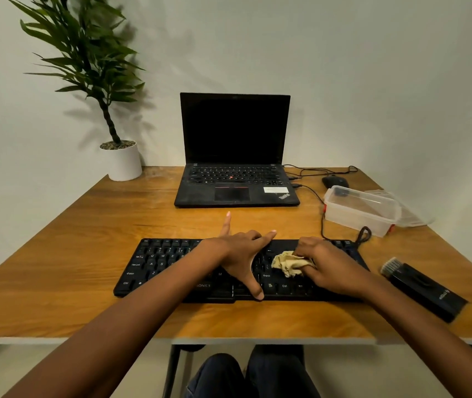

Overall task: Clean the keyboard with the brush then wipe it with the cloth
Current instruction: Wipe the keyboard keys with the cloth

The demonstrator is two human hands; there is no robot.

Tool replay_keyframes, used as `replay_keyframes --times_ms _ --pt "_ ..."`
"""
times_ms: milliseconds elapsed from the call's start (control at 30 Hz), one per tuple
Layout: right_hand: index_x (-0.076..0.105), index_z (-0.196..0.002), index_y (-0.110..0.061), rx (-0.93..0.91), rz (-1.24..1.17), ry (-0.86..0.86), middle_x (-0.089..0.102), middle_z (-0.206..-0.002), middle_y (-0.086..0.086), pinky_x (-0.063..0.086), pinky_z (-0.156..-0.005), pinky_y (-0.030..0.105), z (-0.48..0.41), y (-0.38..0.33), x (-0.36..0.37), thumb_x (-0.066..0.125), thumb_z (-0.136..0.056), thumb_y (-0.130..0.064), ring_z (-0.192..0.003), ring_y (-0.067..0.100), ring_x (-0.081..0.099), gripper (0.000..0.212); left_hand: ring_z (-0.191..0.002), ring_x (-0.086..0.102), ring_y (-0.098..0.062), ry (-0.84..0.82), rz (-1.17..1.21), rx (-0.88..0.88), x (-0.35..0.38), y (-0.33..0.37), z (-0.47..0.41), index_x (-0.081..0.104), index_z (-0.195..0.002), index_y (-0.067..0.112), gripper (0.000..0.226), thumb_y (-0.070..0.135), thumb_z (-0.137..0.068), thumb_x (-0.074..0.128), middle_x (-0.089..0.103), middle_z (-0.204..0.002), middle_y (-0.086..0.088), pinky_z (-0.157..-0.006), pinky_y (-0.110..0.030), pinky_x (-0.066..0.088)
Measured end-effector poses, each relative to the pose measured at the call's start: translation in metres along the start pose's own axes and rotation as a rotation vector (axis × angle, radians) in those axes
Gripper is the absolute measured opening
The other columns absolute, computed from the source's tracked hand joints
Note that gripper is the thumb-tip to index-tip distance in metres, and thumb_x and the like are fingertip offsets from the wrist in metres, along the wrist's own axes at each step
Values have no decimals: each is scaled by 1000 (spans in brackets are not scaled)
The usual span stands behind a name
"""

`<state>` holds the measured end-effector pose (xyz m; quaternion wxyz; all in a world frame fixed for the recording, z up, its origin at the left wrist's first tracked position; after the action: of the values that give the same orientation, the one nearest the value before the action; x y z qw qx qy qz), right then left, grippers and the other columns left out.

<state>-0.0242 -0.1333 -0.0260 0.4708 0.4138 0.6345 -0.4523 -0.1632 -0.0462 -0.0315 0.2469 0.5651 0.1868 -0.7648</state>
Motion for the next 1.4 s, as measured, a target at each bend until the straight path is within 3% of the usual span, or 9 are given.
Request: replay_keyframes --times_ms 167,433,633,800,933,1000,1100,1233,1400 --pt "63 -99 -14 48 -108 -124 51 -92 -3 42 -77 29 13 2 -6 56 -89 -15 -85 10 49 13 -146 10 -25 9 -3 -2 -2 -1 1 -20 -148 25 125 69 -68 65 9 -159 -4 -96 -65 -32" --pt "65 -104 -12 324 20 -48 63 -108 7 50 -81 38 16 15 -12 55 -87 -14 -97 22 58 20 -146 11 -26 0 -18 -2 -1 -2 0 -20 -148 22 126 71 -67 64 11 -158 -4 -96 -65 -32" --pt "60 -119 -11 464 -40 -80 60 -120 8 47 -79 27 19 16 -13 60 -85 -12 -103 21 57 34 -145 13 -26 -2 -10 7 -1 1 -1 -19 -148 24 124 68 -69 66 11 -158 -5 -98 -65 -29" --pt "63 -101 -11 450 119 79 58 -107 8 39 -66 27 17 -2 -4 54 -88 -10 -93 22 57 16 -146 9 -26 -31 31 7 -2 0 -4 -22 -147 31 125 66 -68 68 7 -159 -1 -97 -64 -31" --pt "63 -110 -11 507 -120 -36 62 -101 5 41 -63 20 34 12 -14 55 -89 -9 -78 11 56 22 -146 10 -26 -31 24 -7 -2 -2 -4 -21 -147 27 126 68 -67 67 10 -158 -2 -96 -62 -33" --pt "61 -112 -7 590 -302 141 62 -95 4 33 -54 15 51 24 -32 55 -89 -7 -68 3 48 24 -146 7 -26 -60 55 -10 -2 -2 -3 -22 -147 28 126 65 -67 69 7 -159 -1 -96 -63 -32" --pt "63 -109 0 742 -359 530 66 -98 16 29 -52 20 85 49 -55 57 -87 -3 -68 15 48 23 -147 2 -26 -107 94 -17 -5 0 -5 -26 -144 33 127 63 -68 71 0 -159 0 -97 -68 -27" --pt "61 -112 5 829 -337 495 65 -105 22 31 -54 23 97 56 -31 57 -87 -2 -76 21 48 27 -146 -11 -25 -71 109 52 -6 29 -19 -27 -143 34 128 65 -67 70 -12 -159 0 -93 -64 -30" --pt "63 -108 5 858 -447 518 65 -104 21 37 -68 29 89 65 -12 61 -85 -4 -82 27 55 26 -146 -4 -25 -11 130 69 -3 28 -25 -26 -144 33 133 61 -63 76 -2 -159 -1 -87 -59 -35"
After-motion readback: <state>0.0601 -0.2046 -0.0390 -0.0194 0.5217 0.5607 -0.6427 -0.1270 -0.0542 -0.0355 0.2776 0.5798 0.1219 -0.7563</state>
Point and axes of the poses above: each hand's wrist, its own z-axis away from the middle knuckle, its own x-axis out of the palm, y = z × x, the point moved 4 cm from there along -z, towards the middle knuckle
